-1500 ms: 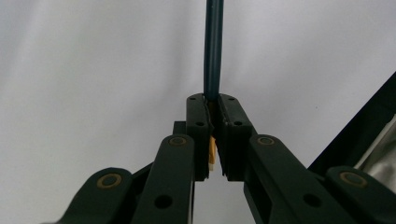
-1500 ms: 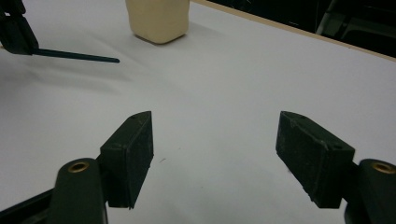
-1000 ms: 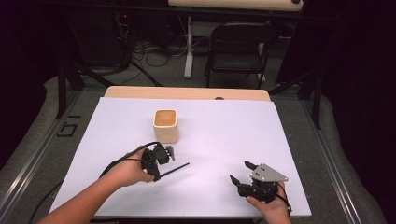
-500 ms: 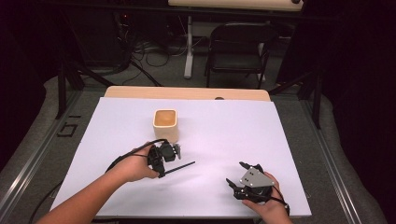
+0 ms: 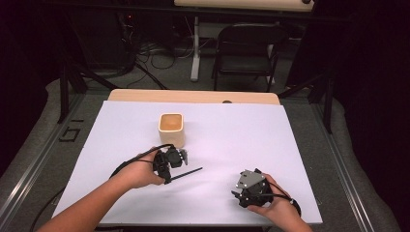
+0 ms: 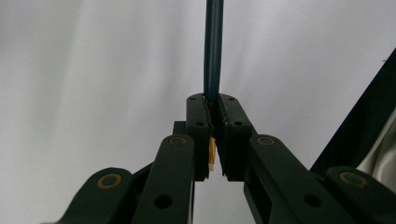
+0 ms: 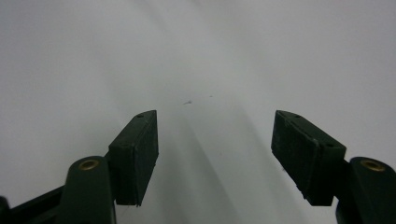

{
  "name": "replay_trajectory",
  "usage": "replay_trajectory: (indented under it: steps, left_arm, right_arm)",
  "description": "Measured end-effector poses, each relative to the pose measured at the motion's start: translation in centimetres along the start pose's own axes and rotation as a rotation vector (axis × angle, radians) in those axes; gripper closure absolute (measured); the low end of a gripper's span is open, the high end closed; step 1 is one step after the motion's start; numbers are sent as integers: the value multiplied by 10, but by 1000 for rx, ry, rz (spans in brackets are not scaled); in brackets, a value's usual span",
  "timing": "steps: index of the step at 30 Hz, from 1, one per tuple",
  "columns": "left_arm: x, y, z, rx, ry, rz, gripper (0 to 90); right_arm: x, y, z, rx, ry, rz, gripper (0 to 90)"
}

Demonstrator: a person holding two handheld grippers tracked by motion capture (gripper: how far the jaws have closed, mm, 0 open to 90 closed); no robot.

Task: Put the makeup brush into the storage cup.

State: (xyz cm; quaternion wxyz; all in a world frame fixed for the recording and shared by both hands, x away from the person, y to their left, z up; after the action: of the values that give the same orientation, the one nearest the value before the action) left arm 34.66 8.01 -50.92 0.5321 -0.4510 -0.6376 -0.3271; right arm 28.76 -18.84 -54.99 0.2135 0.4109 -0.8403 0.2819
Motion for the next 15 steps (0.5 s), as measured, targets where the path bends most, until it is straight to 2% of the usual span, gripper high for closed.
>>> replay_trajectory:
  steps: [4, 6, 8, 9, 15]
  left_arm:
    - [0, 0, 0, 0, -5, 0, 843]
    - [0, 0, 0, 1, -5, 1, 843]
    - [-1, 0, -1, 0, -4, 1, 843]
    - [0, 0, -1, -1, -3, 2, 843]
    - [1, 1, -2, -8, -2, -1, 843]
  right_arm:
    - [-1, -6, -4, -3, 35, -21, 319]
    - [-2, -7, -7, 0, 18, -25, 322]
    - [-3, -8, -9, 18, 14, -36, 340]
    - [-2, -8, -11, 30, 28, -49, 340]
    - [-6, -6, -17, 105, 41, -51, 347]
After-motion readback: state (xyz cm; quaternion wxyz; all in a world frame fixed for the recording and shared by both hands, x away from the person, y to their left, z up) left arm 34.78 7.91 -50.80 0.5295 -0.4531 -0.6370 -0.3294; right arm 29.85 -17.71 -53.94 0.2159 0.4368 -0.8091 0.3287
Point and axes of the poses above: each handheld gripper's, and its own axes: x roughly backward along the jaws, z roughly out of its underside, y roughly to its left, the point moved 3 cm from there along -x, roughly forward along the jaws, and after that the axes turned 13 degrees about -y, right-handed, at the moved point
